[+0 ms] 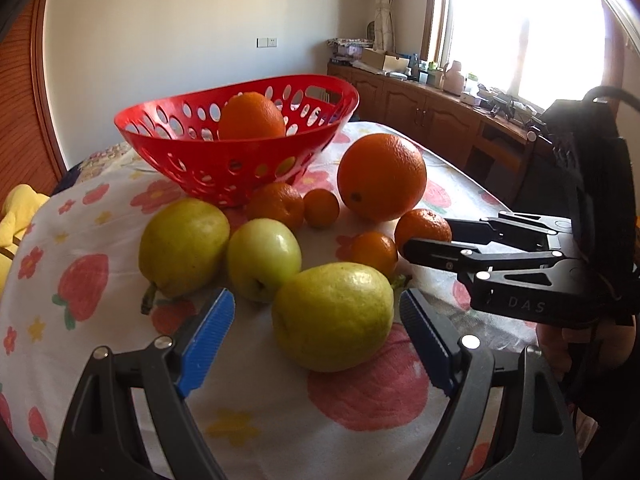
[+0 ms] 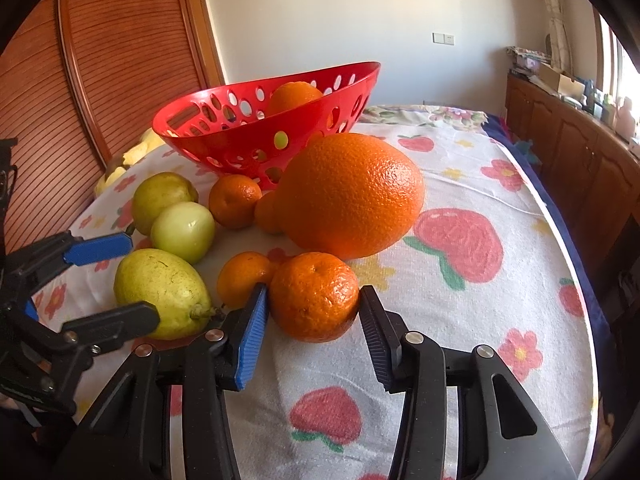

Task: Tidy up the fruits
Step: 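Close the right tool on the tangerine while the left tool closes on the yellow pear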

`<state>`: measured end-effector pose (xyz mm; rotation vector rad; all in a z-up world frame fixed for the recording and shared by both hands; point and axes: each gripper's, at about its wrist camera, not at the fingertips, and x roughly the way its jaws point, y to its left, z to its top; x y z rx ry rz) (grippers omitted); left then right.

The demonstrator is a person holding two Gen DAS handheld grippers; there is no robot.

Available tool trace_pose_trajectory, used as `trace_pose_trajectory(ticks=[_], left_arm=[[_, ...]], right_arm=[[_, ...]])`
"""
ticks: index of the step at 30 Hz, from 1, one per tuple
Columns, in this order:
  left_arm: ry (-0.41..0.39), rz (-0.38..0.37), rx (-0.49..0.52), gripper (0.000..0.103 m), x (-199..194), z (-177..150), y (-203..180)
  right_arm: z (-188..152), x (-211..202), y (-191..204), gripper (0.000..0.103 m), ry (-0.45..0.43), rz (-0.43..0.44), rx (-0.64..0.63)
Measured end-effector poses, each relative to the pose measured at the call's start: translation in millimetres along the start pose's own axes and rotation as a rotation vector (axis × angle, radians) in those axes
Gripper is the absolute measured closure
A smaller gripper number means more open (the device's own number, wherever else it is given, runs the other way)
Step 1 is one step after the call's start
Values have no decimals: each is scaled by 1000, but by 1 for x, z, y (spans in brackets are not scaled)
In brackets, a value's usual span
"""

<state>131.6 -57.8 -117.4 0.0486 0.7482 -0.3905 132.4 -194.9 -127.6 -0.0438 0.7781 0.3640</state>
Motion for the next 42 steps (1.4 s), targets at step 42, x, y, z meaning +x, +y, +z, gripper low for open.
trace_pose_trajectory(ticks=[42], left_arm=[[27, -38, -3, 36, 5, -4, 1]], right_arm=[[-2, 1, 1, 57, 5, -7, 4]])
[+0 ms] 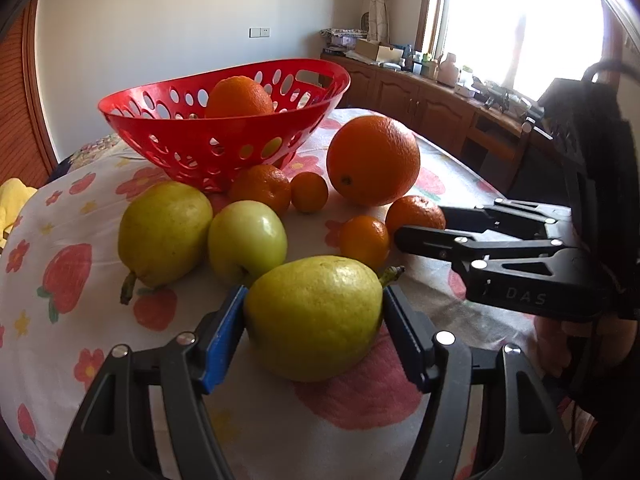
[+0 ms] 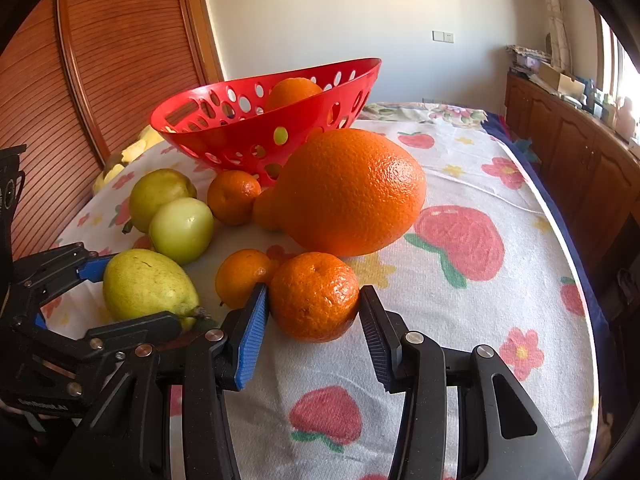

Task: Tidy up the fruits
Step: 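Close the right tool on the tangerine while the left tool closes on the yellow pear, then carry the tangerine into the basket and open the right tool while the left tool carries the pear over it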

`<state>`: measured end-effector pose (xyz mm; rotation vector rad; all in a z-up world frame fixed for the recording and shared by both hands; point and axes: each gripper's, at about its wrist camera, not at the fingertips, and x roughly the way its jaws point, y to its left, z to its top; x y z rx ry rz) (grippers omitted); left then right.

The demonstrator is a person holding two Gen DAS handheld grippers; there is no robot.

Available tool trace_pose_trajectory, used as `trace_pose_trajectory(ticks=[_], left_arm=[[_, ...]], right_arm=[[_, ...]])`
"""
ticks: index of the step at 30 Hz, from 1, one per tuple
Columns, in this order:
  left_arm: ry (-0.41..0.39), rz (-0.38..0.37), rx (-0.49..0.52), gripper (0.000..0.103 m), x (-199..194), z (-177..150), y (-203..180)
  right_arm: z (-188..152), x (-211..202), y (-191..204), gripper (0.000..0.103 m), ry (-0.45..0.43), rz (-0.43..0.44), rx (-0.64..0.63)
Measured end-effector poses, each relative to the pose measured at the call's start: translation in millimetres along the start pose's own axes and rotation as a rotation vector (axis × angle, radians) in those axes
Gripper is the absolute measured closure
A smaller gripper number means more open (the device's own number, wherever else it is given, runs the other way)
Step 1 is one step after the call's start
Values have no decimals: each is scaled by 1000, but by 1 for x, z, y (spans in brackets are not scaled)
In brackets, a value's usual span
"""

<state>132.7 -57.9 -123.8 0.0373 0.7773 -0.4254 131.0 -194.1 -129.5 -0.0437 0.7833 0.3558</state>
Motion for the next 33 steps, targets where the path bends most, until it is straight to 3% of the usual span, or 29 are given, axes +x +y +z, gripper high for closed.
trace_pose_trajectory(ticks=[17, 26, 33], left_arm=[[-126, -7, -19, 36, -56, 18, 10], [-149, 4, -24, 36, -63, 31, 22], [-176, 4, -31, 36, -68, 43, 32]], right_arm=[[-2, 2, 2, 57, 1, 10, -5], [4, -4, -1, 57, -4, 35, -3], [23, -28, 3, 57, -59, 59, -18]])
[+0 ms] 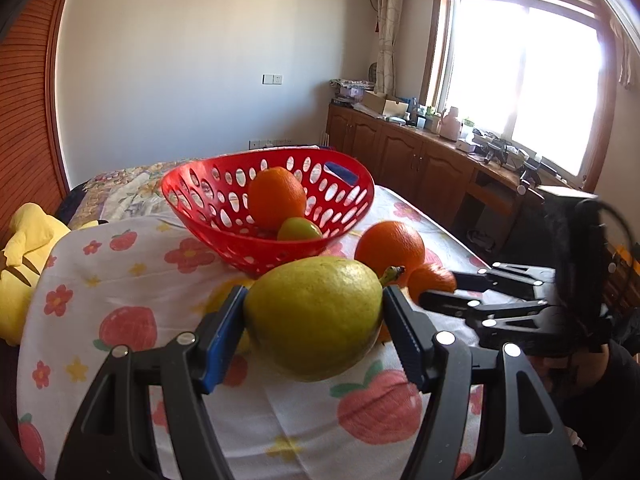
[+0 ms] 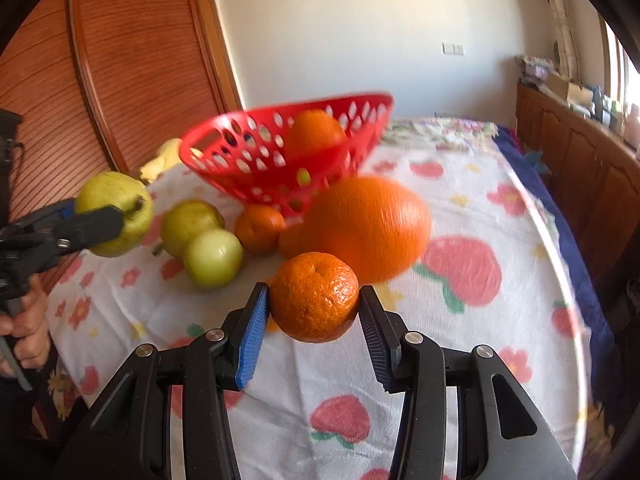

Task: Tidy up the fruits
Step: 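Carry the tangerine into the basket and open the right tool while the left tool carries the pear over it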

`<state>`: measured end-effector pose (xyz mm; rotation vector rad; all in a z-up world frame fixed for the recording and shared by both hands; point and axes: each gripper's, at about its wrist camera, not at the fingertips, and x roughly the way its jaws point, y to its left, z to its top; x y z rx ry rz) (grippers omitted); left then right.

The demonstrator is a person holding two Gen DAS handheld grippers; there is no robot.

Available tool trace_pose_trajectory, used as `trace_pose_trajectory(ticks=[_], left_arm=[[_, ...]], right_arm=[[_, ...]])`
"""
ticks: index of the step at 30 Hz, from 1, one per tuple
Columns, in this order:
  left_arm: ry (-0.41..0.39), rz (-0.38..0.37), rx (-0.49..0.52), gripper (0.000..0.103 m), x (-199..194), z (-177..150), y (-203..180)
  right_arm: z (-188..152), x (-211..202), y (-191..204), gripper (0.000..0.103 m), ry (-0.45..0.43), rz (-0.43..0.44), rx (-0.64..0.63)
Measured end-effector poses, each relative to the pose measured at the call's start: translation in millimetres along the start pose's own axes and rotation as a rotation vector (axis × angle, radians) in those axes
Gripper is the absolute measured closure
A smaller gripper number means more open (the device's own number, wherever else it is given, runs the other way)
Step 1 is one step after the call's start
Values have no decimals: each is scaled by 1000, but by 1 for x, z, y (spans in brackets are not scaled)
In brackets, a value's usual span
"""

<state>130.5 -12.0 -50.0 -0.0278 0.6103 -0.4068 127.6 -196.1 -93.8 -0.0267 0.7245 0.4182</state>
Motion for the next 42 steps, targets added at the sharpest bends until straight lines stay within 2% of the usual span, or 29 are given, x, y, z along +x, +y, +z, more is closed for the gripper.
trace_pose_trajectory(ticks=[4, 10, 18, 25, 31, 33, 35, 42], left_arm=[[-20, 9, 12, 36, -1, 13, 6], [-39, 38, 18, 36, 7, 38, 23], [-34, 59, 21, 36, 34, 65, 41], [-16, 58, 9, 36, 63, 77, 55], [-2, 55, -17, 36, 81, 76, 67], [1, 55, -18, 36, 85, 76, 69], [9, 57, -20, 36, 89, 77, 70], [21, 53, -16, 36, 100, 80, 67]], right_arm=[[24, -11, 9, 57, -37, 24, -41], [72, 1, 20, 57, -64, 12, -135], [118, 53, 18, 57, 3, -23, -210], [125, 92, 18, 57, 85, -5, -234], [124, 107, 19, 57, 125, 8, -246], [124, 109, 17, 56, 129, 5, -245], [125, 110, 14, 51, 114, 2, -226], [127, 104, 8, 50, 86, 26, -187]])
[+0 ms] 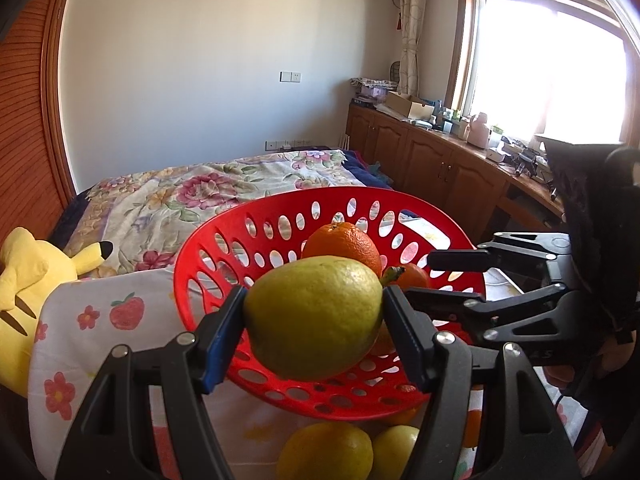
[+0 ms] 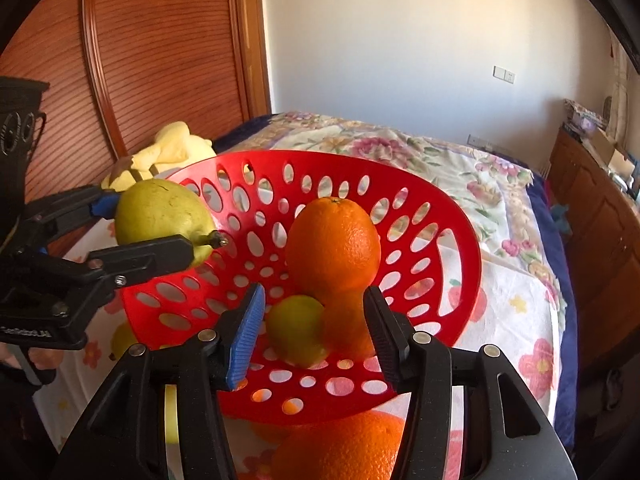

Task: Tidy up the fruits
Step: 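Carry the tangerine into the basket and open the right tool while the left tool carries the pear over it, then open the left tool to drop the yellow pear into the basket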

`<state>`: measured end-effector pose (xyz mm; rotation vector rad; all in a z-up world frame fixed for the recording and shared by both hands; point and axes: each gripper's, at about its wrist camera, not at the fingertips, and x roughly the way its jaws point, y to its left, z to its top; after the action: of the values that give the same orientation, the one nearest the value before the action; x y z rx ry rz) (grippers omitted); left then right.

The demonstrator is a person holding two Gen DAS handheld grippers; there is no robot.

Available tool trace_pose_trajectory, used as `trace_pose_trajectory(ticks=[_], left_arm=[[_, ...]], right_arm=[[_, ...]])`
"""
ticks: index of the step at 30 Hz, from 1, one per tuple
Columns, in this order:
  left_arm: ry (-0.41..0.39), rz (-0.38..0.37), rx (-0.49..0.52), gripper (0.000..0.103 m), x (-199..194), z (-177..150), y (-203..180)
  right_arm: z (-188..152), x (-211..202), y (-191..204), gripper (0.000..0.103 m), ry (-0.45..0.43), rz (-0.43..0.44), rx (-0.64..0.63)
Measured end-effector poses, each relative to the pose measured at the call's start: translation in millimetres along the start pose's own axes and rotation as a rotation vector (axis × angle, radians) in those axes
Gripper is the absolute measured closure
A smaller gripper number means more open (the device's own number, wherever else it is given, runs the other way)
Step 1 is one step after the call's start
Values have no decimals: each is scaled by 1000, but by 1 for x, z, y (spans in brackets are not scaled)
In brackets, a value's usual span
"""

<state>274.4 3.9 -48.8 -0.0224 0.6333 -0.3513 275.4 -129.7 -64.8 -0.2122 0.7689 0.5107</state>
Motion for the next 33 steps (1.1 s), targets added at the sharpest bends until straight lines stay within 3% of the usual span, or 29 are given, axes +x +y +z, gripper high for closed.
trace_pose_trajectory(ticks=[26, 33], left_arm=[[105, 51, 92, 35, 32, -7, -28], [78, 51, 76, 35, 27, -1, -27]], right_arm=[[-8, -25, -9, 46, -72, -6, 41], [-10, -29, -12, 45, -82, -6, 53]])
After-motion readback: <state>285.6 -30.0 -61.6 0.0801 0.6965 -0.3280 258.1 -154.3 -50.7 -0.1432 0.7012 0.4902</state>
